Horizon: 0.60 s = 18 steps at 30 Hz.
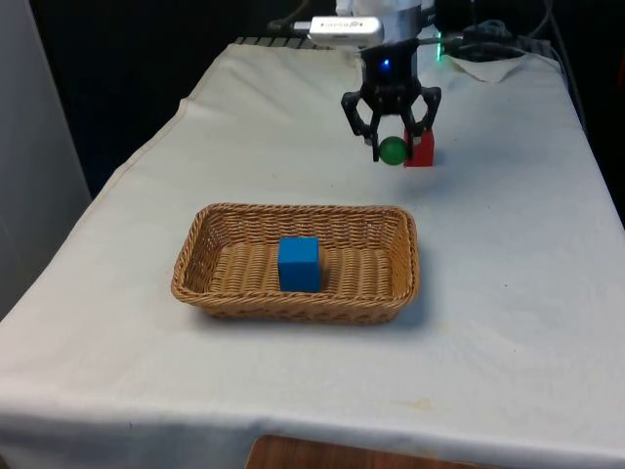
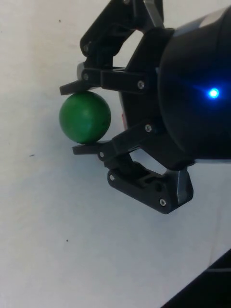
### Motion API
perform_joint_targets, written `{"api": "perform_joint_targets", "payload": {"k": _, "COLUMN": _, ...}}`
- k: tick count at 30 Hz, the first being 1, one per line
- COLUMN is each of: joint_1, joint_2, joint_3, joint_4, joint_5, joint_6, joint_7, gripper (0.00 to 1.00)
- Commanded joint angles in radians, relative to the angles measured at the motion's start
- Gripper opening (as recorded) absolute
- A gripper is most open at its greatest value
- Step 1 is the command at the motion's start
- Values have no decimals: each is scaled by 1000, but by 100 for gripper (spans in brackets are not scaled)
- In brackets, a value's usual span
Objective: Place all non-red objects into the basket.
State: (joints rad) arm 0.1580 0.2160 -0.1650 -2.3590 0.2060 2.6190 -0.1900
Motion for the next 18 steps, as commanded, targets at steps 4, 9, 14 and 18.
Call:
{"api": "perform_joint_targets", "payload": {"k": 4, "joint_1": 2, "joint_2": -24, "joint_3": -6, "joint_4": -5, "joint_5": -10, "joint_6": -17, "joint_7": 9, "gripper": 0}}
{"api": "perform_joint_targets", "payload": {"k": 9, "joint_1": 0, "joint_2": -36, "joint_3": -2, "joint_4": -1, "joint_5": 0, "joint_6": -27, "joint_7": 0, "gripper": 0}}
{"api": "perform_joint_targets", "payload": {"k": 14, "joint_1": 0, "joint_2": -66, "joint_3": -7, "joint_4": -2, "joint_5": -8, "joint_6": -50, "joint_7": 9, "gripper": 0}}
{"api": "perform_joint_targets", "payload": {"k": 18, "joint_1": -1, "joint_2": -76, "joint_3": -7, "joint_4": 4, "joint_5": -9, "joint_6": -62, "joint_7": 8, "gripper": 0}}
